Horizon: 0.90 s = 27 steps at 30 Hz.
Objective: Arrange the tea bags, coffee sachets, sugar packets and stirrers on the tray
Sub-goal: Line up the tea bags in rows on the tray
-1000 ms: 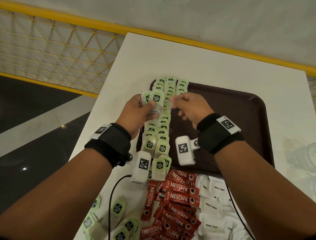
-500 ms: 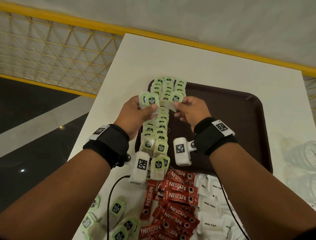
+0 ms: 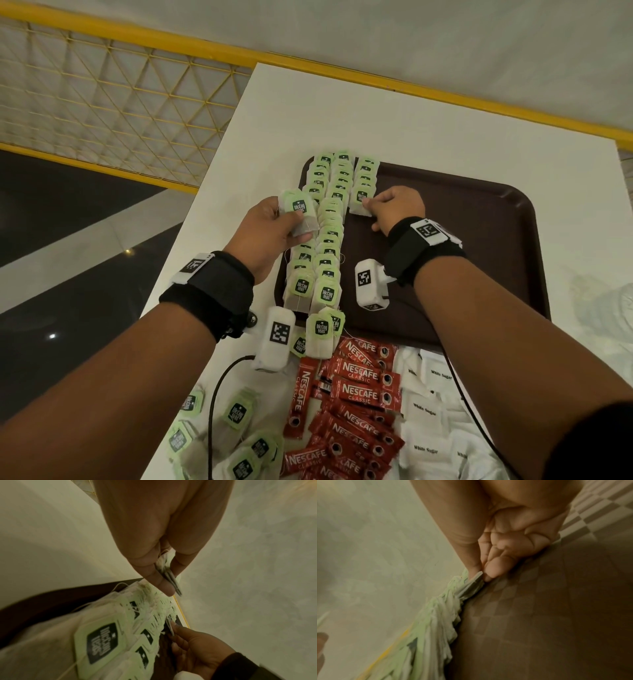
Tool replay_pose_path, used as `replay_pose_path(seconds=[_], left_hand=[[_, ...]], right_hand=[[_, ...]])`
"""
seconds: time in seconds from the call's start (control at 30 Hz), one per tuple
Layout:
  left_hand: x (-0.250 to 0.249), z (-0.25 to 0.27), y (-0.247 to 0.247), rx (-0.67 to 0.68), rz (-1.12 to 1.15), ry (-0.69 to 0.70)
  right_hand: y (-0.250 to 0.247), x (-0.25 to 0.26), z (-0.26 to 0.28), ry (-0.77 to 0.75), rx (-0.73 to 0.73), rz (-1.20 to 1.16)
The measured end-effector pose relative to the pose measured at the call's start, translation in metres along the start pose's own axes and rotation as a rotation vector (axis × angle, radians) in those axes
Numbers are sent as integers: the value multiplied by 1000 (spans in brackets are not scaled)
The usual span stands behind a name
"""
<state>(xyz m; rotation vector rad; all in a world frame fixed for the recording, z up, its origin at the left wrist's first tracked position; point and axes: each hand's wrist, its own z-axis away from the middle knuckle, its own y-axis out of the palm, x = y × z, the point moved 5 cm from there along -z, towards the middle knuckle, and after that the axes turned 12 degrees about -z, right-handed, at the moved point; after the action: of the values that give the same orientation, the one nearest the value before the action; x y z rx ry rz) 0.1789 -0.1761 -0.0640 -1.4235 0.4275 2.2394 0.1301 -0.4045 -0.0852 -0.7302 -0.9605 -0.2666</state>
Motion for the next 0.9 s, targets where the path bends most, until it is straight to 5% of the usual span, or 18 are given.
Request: replay_pose_path(seconds=[0.23,0.37,0.43,0.63,0.9], left_hand=[[-7,5,1,-19,-146,62],[-12,7,11,-5,-129,108],[-13,7,16,6,-123,119],[-12,1,19,-15,-101,51],[-15,4,8,-53,-133,33]], right_hand=[[-8,17,17,-135,-34,36],[11,36,64,-125,351,-181],[18,36,77,-150,427,-186],[6,14,59,-68,243,-289],[-4,-11,24,21,82,-92]])
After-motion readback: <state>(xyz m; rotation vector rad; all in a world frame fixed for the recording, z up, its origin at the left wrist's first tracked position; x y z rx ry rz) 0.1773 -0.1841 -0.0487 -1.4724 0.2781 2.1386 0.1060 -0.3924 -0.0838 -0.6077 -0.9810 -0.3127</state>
